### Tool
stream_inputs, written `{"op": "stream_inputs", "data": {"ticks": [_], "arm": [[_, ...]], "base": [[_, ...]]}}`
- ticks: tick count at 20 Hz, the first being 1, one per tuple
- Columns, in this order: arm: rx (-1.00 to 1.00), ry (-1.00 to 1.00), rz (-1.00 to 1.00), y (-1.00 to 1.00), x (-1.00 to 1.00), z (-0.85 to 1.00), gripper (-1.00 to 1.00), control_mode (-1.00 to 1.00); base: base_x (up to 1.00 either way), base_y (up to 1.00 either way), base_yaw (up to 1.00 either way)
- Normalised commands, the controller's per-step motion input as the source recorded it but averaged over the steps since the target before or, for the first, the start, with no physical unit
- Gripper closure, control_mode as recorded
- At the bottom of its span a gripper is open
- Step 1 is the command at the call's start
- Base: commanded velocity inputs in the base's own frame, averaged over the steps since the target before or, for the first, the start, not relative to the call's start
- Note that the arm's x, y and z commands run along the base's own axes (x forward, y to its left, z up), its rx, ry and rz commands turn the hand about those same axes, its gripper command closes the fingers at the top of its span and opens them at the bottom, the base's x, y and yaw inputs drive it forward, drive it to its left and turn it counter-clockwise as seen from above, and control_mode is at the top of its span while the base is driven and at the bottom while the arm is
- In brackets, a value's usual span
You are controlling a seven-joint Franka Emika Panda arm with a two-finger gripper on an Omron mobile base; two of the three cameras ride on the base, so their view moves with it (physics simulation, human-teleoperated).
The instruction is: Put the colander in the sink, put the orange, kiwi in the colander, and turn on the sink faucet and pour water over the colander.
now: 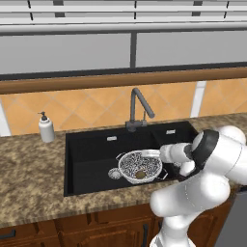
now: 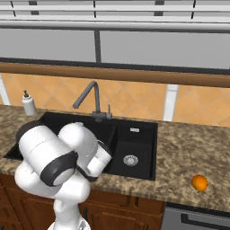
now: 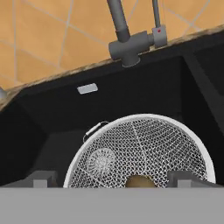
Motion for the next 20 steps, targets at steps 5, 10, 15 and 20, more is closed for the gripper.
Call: {"op": "stream_inputs", "data": {"ticks": [5, 10, 15, 20], "arm": [[-0.01, 0.03, 0.0, -0.03, -0.13, 1.0, -1.0, -1.0], [0.13, 0.0, -0.04, -0.45, -0.18, 1.0, -1.0, -1.0], [0.5, 0.07, -0.15, -0.83, -0.04, 1.0, -1.0, -1.0], [0.8, 0.19, -0.21, -0.92, 0.0, 0.93, -1.0, -1.0]], "base": [[0.0, 0.0, 0.0], [0.0, 0.0, 0.0], [0.0, 0.0, 0.0], [0.0, 0.0, 0.0]]}}
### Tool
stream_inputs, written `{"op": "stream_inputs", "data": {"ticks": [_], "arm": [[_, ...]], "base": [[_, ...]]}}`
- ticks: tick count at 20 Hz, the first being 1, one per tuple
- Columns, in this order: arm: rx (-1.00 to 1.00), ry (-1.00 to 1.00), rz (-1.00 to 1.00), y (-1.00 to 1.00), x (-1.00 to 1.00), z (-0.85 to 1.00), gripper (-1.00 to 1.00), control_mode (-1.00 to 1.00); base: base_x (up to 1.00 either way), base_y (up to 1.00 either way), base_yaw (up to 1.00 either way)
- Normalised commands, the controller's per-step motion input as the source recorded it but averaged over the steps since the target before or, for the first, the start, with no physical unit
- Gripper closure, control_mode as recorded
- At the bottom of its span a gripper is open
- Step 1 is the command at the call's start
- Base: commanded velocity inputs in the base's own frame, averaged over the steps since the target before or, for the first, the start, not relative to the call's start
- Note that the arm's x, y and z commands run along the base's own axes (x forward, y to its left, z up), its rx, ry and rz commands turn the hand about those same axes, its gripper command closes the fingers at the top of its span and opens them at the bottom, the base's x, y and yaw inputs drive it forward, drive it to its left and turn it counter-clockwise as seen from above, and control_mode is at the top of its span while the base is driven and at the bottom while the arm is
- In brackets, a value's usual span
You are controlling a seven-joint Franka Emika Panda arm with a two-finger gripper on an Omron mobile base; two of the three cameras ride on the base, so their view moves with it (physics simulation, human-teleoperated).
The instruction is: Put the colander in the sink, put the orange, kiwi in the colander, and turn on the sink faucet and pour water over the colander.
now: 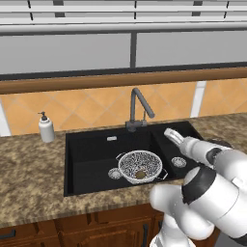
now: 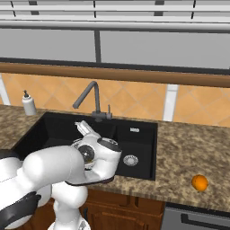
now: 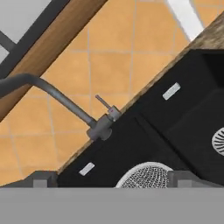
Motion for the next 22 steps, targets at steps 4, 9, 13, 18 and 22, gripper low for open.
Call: {"op": "stream_inputs", "data": {"ticks": [4, 9, 13, 18, 22], "arm": [[0.85, 0.21, -0.22, -0.87, 0.0, 0.93, -1.0, -1.0], [0.8, 0.01, -0.14, -0.7, 0.0, 0.98, -1.0, -1.0], [0.66, 0.0, -0.15, -0.47, 0.0, 1.0, -1.0, -1.0], [0.68, -0.02, -0.15, -0.52, 0.0, 1.0, -1.0, -1.0], [0.7, 0.0, -0.12, -0.49, -0.01, 1.0, -1.0, -1.0]], "base": [[0.0, 0.0, 0.0], [0.0, 0.0, 0.0], [0.0, 0.0, 0.0], [0.0, 0.0, 0.0], [0.0, 0.0, 0.0]]}}
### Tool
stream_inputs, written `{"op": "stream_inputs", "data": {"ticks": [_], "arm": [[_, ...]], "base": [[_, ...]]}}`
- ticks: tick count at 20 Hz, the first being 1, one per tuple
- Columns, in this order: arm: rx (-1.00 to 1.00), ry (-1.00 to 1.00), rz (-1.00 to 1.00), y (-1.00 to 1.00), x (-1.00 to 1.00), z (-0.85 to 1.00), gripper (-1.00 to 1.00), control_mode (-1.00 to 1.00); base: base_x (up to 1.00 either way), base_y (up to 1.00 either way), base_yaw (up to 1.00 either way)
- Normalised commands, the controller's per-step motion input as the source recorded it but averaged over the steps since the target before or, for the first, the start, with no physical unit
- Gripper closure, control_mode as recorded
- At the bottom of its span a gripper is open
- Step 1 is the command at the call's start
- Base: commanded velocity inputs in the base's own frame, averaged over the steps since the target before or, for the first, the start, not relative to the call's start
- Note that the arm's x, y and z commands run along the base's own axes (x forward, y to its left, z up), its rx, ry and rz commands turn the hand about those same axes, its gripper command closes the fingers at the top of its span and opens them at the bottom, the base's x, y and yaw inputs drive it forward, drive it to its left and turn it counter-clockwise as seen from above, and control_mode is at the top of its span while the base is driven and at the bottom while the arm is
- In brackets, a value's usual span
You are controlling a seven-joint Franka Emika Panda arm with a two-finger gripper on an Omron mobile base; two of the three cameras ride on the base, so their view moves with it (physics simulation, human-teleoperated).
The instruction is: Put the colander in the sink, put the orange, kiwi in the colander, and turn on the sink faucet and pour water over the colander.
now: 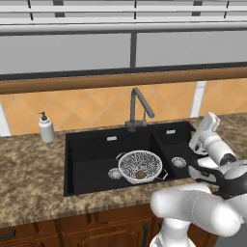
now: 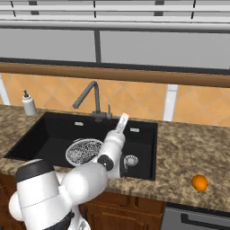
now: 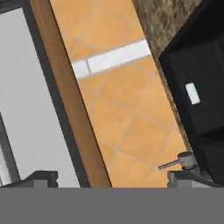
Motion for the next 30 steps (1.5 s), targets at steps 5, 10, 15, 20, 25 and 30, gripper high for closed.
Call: {"op": "stream_inputs", "data": {"ticks": [5, 10, 15, 20, 25, 30], "arm": [[0.63, -0.01, -0.1, -0.3, -0.11, 1.0, -1.0, -1.0], [0.51, 0.04, -0.11, -0.41, -0.33, 1.0, -1.0, -1.0], [0.14, 0.17, -0.08, -0.47, -0.66, 0.97, -1.0, -1.0], [-0.11, 0.42, -0.16, -0.42, -0.8, 0.36, -1.0, -1.0], [-0.3, 0.49, -0.23, -0.36, -0.78, -0.02, -1.0, -1.0], [-0.25, 0.39, -0.22, -0.3, -0.76, -0.5, -1.0, -1.0]], "base": [[0.0, 0.0, 0.0], [0.0, 0.0, 0.0], [0.0, 0.0, 0.0], [0.0, 0.0, 0.0], [0.0, 0.0, 0.0], [0.0, 0.0, 0.0]]}}
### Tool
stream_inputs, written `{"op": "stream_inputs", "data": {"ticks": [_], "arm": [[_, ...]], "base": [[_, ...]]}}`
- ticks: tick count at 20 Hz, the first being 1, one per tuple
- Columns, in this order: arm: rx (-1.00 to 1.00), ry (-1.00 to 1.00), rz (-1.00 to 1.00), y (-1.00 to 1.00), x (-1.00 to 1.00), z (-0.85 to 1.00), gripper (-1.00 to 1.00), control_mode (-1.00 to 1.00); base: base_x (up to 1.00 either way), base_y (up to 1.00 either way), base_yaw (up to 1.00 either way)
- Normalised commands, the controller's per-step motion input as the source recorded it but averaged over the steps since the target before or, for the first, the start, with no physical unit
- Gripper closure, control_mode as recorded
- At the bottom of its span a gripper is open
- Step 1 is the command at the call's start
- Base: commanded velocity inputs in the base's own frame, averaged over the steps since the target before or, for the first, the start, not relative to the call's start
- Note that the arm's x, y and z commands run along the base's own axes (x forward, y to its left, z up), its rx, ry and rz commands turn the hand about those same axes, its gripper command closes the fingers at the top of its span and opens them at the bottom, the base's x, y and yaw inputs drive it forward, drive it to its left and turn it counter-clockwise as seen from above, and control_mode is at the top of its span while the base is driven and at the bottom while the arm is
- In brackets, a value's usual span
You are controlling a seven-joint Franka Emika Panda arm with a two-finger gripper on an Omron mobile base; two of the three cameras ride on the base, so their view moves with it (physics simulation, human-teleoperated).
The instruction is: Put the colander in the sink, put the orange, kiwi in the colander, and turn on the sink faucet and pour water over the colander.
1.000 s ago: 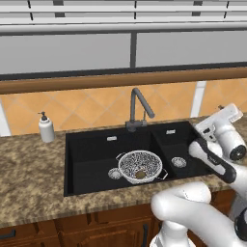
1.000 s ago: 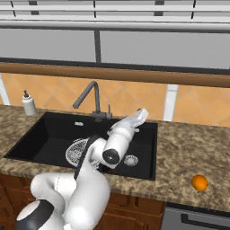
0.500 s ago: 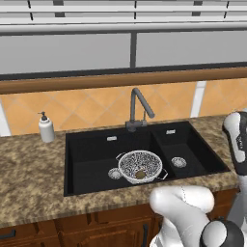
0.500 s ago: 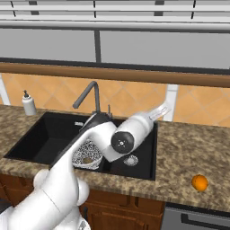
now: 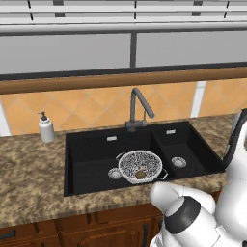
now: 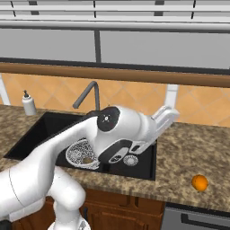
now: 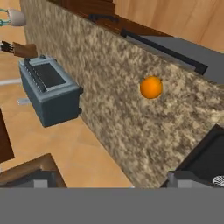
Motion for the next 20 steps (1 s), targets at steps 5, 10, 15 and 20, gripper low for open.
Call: {"op": "stream_inputs", "data": {"ticks": [5, 10, 15, 20], "arm": [[-0.04, 0.06, -0.14, -0.16, -0.28, -0.62, -1.0, -1.0], [0.09, 0.1, -0.03, -0.22, -0.09, -0.07, -1.0, -1.0], [0.23, 0.48, -0.14, -0.21, 0.0, 0.0, -1.0, -1.0], [0.17, 0.34, -0.2, -0.08, 0.0, -0.17, -1.0, -1.0]], "base": [[0.0, 0.0, 0.0], [0.0, 0.0, 0.0], [0.0, 0.0, 0.0], [0.0, 0.0, 0.0]]}}
